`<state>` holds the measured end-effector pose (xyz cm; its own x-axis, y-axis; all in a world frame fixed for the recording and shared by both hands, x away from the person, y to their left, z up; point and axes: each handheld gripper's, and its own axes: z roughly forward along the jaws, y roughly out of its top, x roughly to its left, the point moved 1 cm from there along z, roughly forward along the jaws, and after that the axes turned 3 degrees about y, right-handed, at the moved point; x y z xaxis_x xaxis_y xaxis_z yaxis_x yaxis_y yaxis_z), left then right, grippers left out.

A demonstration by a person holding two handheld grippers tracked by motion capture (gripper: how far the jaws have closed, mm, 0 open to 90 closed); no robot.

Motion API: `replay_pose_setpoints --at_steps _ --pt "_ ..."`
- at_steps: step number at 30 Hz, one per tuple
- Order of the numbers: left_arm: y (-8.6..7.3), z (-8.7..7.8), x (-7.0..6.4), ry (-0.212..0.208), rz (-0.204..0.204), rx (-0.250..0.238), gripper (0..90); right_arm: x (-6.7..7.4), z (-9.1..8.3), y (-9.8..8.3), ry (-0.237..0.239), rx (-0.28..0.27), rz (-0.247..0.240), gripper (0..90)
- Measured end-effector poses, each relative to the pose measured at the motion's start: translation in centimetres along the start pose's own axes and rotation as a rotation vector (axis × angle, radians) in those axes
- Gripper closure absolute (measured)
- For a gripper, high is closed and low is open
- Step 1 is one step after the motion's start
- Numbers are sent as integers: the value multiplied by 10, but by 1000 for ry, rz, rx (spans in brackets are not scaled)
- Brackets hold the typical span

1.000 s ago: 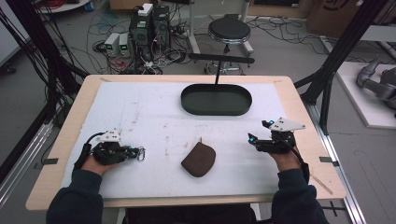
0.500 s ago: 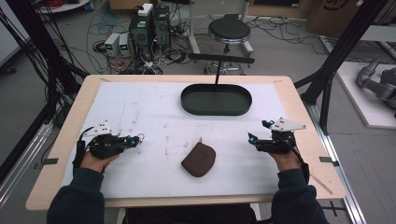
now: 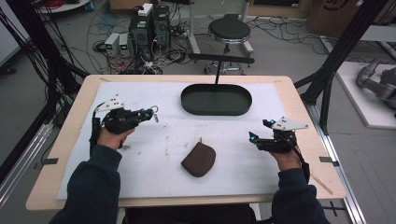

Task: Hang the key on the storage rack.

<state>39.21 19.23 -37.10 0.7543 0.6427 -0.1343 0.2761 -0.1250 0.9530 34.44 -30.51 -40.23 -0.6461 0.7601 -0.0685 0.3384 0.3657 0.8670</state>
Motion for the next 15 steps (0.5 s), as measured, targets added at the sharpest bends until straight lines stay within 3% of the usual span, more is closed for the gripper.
replay_pose_setpoints --at_steps 2,3,4,5,6,7,8,9,15 --pt "5 5 1 -6 3 2 880 0 0 0 1 1 -2 247" --pt "18 21 2 -12 14 14 880 0 0 0 3 -2 2 247" --pt "18 21 2 -12 14 14 880 0 1 0 2 -3 3 246" --pt "31 37 4 -18 28 35 880 0 1 0 3 -5 5 247" --pt "31 37 4 -18 28 35 880 0 1 0 4 -5 4 246" --pt "44 53 6 -24 39 48 880 -1 1 0 5 -7 3 246" --pt "44 53 6 -24 39 48 880 -1 1 0 5 -7 3 246" --pt "55 69 9 -36 36 51 880 -1 1 0 6 -7 1 247" --pt "83 107 20 -53 39 51 880 -2 2 -1 12 -8 9 246"
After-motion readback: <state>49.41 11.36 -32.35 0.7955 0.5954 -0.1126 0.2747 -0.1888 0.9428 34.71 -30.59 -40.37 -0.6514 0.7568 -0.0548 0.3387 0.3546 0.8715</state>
